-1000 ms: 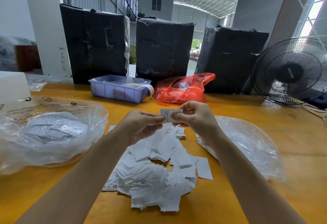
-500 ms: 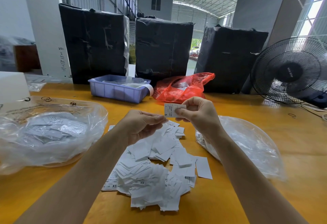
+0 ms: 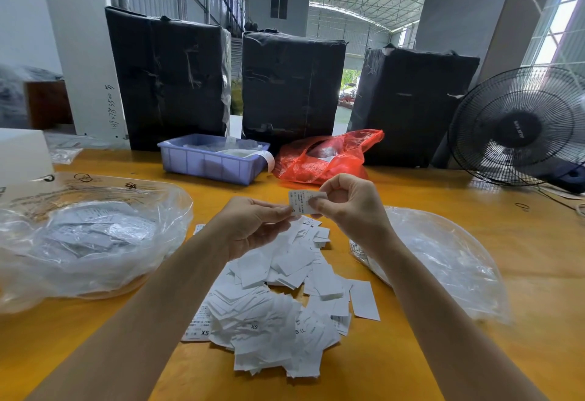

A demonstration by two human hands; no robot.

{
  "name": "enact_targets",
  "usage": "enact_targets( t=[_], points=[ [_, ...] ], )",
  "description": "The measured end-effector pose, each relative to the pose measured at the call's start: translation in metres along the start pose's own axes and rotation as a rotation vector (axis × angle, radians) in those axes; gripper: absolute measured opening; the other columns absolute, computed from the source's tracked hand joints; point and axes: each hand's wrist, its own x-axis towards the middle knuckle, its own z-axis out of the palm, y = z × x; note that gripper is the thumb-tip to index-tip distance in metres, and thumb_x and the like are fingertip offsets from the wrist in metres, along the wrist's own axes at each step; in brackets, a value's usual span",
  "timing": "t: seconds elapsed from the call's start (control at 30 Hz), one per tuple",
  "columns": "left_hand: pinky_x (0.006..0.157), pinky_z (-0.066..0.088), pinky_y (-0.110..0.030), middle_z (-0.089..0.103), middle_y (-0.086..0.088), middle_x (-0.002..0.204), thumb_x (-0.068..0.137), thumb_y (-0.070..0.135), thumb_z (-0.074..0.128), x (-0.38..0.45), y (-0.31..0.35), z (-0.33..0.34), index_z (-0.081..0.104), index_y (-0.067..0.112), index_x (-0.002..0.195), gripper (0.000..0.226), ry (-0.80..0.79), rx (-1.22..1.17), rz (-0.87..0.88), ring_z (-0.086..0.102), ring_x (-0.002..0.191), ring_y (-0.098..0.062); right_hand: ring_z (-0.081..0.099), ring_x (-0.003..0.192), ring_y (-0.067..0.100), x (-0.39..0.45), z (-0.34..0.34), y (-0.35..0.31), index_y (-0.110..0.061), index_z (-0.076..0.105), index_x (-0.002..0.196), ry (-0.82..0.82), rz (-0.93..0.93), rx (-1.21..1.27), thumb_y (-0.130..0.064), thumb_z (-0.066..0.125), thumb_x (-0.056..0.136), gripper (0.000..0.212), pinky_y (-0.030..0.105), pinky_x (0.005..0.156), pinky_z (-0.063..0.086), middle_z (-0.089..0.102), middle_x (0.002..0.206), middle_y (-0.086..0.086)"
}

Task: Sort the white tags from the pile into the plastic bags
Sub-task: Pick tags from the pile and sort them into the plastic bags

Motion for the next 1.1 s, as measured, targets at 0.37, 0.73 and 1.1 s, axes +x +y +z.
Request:
enact_targets(
  t=[0.37, 0.73, 1.1],
  points=[
    [0.049, 0.053, -0.018, 0.071, -0.014, 0.069, 0.076, 0.009, 0.072, 0.000, 0.000, 0.000, 0.067, -0.005, 0.090, 0.020, 0.016, 0.010, 0.006, 0.066, 0.053, -0.013, 0.070, 0.060, 0.012, -0.003, -0.008, -0.005, -0.004, 0.058, 0.080, -0.275, 0.215, 0.075, -0.003, 0.075, 0.076, 0.018, 0.015, 0.054, 0.052, 0.069, 0.075, 0.006],
    [0.043, 0.050, -0.017, 0.071, -0.009, 0.064, 0.079, 0.005, 0.070, -0.002, 0.000, 0.001, 0.068, -0.007, 0.087, 0.014, -0.005, 0.022, 0.037, 0.065, 0.050, -0.010, 0.069, 0.062, 0.013, 0.000, -0.011, -0.003, -0.004, 0.059, 0.082, -0.152, 0.201, 0.136, -0.002, 0.068, 0.083, 0.009, 0.023, 0.062, 0.056, 0.069, 0.079, 0.009],
    [0.051, 0.046, -0.018, 0.072, -0.013, 0.078, 0.070, 0.012, 0.074, 0.001, 0.000, -0.001, 0.073, 0.001, 0.081, 0.015, -0.023, 0.080, 0.022, 0.064, 0.061, -0.013, 0.070, 0.066, 0.010, -0.001, -0.006, -0.004, 0.000, 0.056, 0.089, -0.057, 0.060, 0.087, -0.009, 0.066, 0.086, 0.014, 0.013, 0.057, 0.051, 0.067, 0.086, 0.006]
  ],
)
